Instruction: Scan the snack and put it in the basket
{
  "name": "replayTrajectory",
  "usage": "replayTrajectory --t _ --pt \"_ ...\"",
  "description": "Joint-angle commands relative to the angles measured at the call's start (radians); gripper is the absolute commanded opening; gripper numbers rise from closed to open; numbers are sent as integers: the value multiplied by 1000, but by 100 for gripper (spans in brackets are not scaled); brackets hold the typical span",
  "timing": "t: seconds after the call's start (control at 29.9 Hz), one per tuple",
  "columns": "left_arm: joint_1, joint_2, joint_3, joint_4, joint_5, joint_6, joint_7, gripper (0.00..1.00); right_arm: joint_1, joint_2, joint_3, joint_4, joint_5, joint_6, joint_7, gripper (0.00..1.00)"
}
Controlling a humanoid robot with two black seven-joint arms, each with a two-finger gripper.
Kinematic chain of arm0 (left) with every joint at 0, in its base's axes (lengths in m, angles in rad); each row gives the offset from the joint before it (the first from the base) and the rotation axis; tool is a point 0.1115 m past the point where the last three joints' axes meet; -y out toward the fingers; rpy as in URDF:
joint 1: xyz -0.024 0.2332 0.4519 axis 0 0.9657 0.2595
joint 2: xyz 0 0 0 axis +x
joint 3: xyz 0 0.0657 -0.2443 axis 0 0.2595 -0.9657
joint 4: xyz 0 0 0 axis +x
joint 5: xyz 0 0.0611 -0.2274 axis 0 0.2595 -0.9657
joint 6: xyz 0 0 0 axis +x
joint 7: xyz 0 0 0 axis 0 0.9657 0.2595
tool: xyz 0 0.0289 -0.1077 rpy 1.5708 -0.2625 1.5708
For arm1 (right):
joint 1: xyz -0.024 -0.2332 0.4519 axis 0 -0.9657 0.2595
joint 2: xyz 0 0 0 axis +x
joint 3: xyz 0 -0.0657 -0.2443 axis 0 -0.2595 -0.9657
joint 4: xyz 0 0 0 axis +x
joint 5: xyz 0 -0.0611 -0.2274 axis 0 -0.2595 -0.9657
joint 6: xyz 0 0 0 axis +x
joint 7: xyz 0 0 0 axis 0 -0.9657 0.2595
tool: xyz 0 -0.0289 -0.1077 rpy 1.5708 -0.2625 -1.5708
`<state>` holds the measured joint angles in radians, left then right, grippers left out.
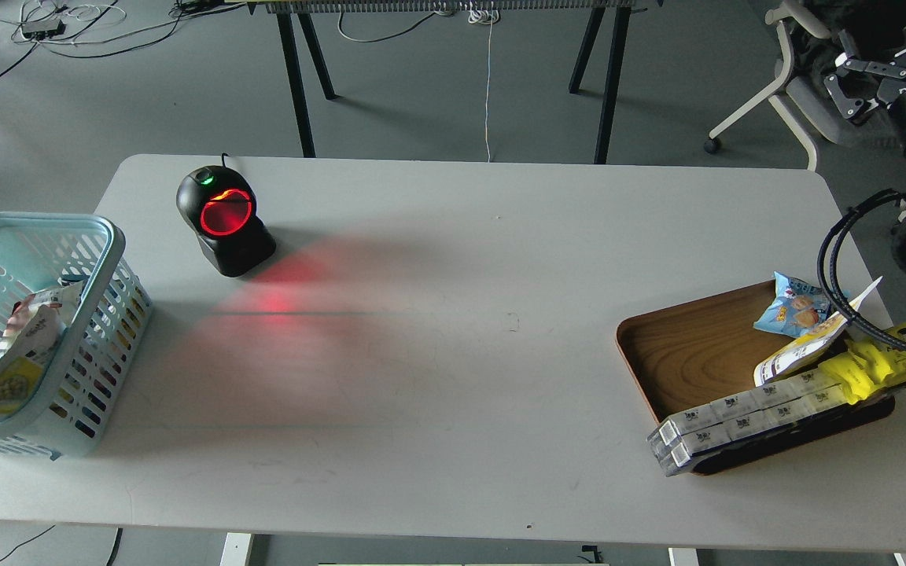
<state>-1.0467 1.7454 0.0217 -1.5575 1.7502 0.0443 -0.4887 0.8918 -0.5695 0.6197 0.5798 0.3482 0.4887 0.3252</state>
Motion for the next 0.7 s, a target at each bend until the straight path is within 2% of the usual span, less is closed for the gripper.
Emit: replayTrajectory --t 0.0,0.3,0.43,0.53,0.67 --pt "-24 -16 -25 8 -344 -4 0 96 7 -4 0 0 0 0 0 99" --pt "-35 -280 -131 118 -930 -14 0 99 33 -12 -2 -4 -2 0 -2 99" --pt "-33 -412 -180 224 -1142 -52 0 99 47 -12 0 -8 -2 0 -9 99" --pt "-33 -521 -235 359 -1277 -151 0 99 61 5 3 -50 -2 0 -3 99" --pt "-33 -693 -316 583 -1374 -357 0 99 59 49 46 -84 0 0 1 99"
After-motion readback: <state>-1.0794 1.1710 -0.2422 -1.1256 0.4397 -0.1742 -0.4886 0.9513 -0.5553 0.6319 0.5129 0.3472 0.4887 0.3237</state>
